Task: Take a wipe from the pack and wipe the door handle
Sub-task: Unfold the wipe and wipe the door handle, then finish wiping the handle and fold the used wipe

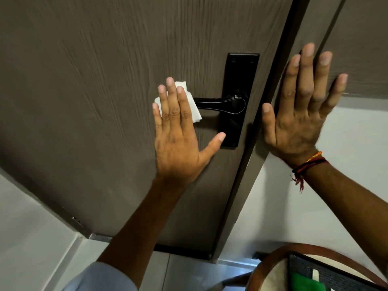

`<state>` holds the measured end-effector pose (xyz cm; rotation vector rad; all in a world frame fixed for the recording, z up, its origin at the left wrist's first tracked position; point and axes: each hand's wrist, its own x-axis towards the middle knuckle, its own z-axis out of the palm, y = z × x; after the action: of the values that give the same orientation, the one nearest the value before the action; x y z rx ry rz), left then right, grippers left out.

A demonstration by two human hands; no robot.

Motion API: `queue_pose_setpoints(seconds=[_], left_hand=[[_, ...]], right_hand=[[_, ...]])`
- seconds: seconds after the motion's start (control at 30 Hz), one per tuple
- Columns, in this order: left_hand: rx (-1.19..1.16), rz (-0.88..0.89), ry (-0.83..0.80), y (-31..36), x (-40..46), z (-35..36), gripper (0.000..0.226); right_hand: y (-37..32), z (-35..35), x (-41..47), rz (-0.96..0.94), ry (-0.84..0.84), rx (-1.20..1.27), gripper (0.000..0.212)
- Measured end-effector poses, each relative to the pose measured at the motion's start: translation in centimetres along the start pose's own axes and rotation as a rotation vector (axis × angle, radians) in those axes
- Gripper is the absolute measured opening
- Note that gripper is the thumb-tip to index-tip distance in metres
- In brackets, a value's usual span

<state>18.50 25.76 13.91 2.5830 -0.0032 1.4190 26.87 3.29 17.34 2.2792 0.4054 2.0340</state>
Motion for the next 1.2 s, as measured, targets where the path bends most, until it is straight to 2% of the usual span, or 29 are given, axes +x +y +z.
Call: queue_pose_setpoints(seconds=[0.1,0.23,0.33,0.43,0.6,0.7,0.8,0.87,0.93,0.97,1.0,1.07,1.13,1.2], left_hand=[[0.041,-0.001,0.035,1.3,-0.7,0.9,0.114],[-0.047,0.164,-0.007,3.8,-1.7,1.9,0.106],[-0.071,0.307,-0.02,4.9,-1.1,2.2,0.09],[0.003,0.409,0.008,4.1,-0.4,2.1,0.074],[0.09,0.323,0.112,1.8,0.8,0.4,0.062],[-0.027,0.298,0.147,1.3,1.8,-1.0,0.05],[-0.163,0.36,0.107,1.6,0.4,-2.6,0.038],[-0.368,0.337,-0.008,3.2,-2.1,-3.2,0.036],[-0.611,0.115,-0.192,3.3,-5.1,-4.3,0.036],[-0.785,-0.059,-0.334,3.9,-6.5,-4.5,0.029],[-0.939,-0.263,-0.515,4.9,-8.1,-4.6,0.021],[-1.077,-0.645,-0.892,7.7,-12.2,-4.3,0.017],[-1.045,-0.837,-1.167,10.4,-16.2,-3.5,0.025],[-1.091,-0.921,-1.331,14.8,-20.1,-1.9,0.026]], right_hand=[[0.0,-0.1,0.1,0.006,-0.008,0.003,0.078],[0.0,-0.5,0.1,0.016,-0.022,0.004,0.077],[0.0,-0.6,0.1,0.001,0.007,0.012,0.076],[-0.1,-0.5,0.1,-0.01,0.018,0.006,0.075],[0.0,-1.0,0.4,-0.022,-0.014,0.041,0.075],[-0.4,-1.7,0.5,0.012,-0.076,0.069,0.075],[-0.5,-3.5,0.3,-0.004,-0.151,0.178,0.069],[0.7,-5.9,-0.9,-0.049,-0.239,0.34,0.064],[0.2,-7.8,-2.8,-0.138,-0.352,0.696,0.053],[0.2,-9.3,-4.5,-0.089,-0.484,0.882,0.046],[0.3,-11.2,-6.9,0.058,-0.655,1.061,0.041],[0.7,-16.6,-12.7,0.633,-1.002,1.393,0.038],[1.5,-21.0,-18.1,1.229,-1.163,1.537,0.042],[3.8,-24.3,-23.4,1.605,-1.229,1.461,0.043]])
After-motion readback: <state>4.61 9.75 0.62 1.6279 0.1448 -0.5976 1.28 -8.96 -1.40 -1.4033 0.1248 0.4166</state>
